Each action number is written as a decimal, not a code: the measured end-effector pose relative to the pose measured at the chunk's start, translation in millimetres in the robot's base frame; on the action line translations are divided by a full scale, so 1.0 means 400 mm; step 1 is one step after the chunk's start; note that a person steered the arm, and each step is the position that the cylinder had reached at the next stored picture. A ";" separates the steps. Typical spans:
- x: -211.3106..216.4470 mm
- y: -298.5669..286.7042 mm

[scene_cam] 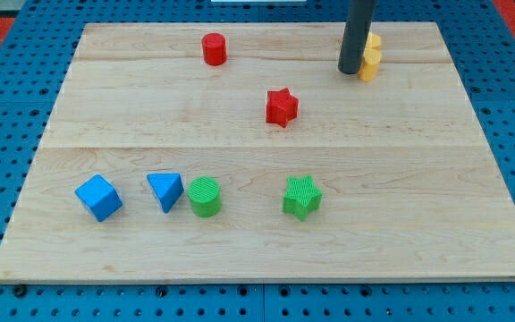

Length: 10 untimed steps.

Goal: Place the red star diagonal to the yellow heart

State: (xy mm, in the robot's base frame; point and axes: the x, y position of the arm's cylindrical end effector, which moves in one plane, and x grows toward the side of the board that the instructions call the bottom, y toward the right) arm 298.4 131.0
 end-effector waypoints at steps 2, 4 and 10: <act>0.075 0.033; 0.378 -0.171; 0.113 -0.265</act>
State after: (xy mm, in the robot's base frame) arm 343.6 24.9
